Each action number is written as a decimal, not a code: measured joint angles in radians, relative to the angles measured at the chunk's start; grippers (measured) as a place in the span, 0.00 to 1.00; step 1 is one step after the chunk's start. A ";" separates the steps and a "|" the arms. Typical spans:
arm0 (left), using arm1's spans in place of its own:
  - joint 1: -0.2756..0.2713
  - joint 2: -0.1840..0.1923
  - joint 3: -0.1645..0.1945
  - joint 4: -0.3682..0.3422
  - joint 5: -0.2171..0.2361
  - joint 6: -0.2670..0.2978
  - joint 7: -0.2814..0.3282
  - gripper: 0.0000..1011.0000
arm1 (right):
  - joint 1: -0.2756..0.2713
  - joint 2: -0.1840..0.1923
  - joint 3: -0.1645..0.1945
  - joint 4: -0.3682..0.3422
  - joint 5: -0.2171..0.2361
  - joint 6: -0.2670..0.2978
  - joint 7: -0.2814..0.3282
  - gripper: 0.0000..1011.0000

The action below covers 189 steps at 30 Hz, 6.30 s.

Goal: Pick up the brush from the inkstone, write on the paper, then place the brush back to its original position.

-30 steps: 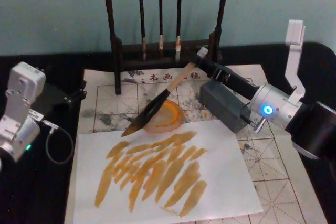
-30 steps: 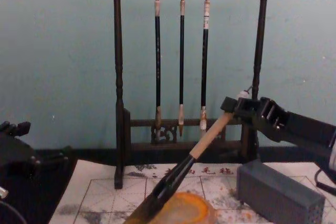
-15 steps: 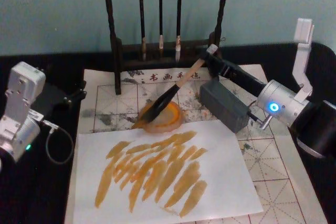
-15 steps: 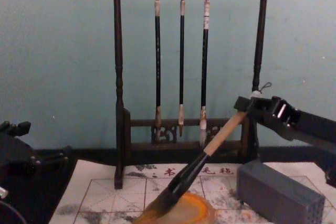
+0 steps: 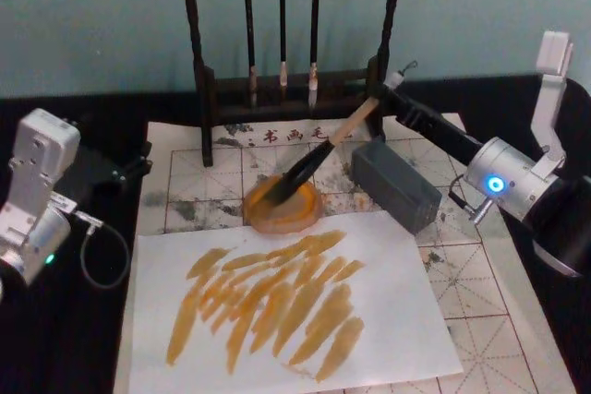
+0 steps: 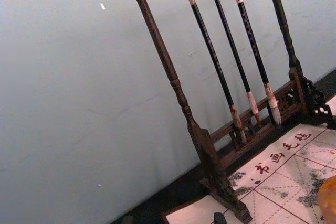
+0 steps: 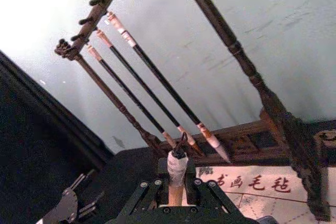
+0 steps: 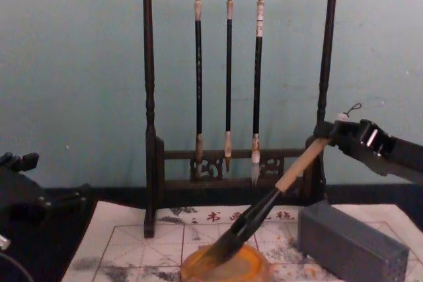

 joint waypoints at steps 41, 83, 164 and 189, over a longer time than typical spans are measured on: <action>0.000 0.000 0.000 0.000 0.000 0.000 0.000 0.99 | -0.035 -0.007 0.044 0.035 0.061 0.043 -0.079 0.19; 0.000 0.000 0.000 0.000 0.000 0.000 0.000 0.99 | -0.045 -0.005 0.035 0.051 0.109 0.061 -0.147 0.19; 0.000 0.000 0.000 0.000 0.000 0.000 0.000 0.99 | -0.192 0.163 0.042 -0.162 -0.047 -0.071 -0.198 0.99; 0.000 0.000 0.000 0.000 0.000 0.000 0.000 0.99 | -0.206 0.148 -0.013 -0.137 -0.414 -0.270 -0.358 0.99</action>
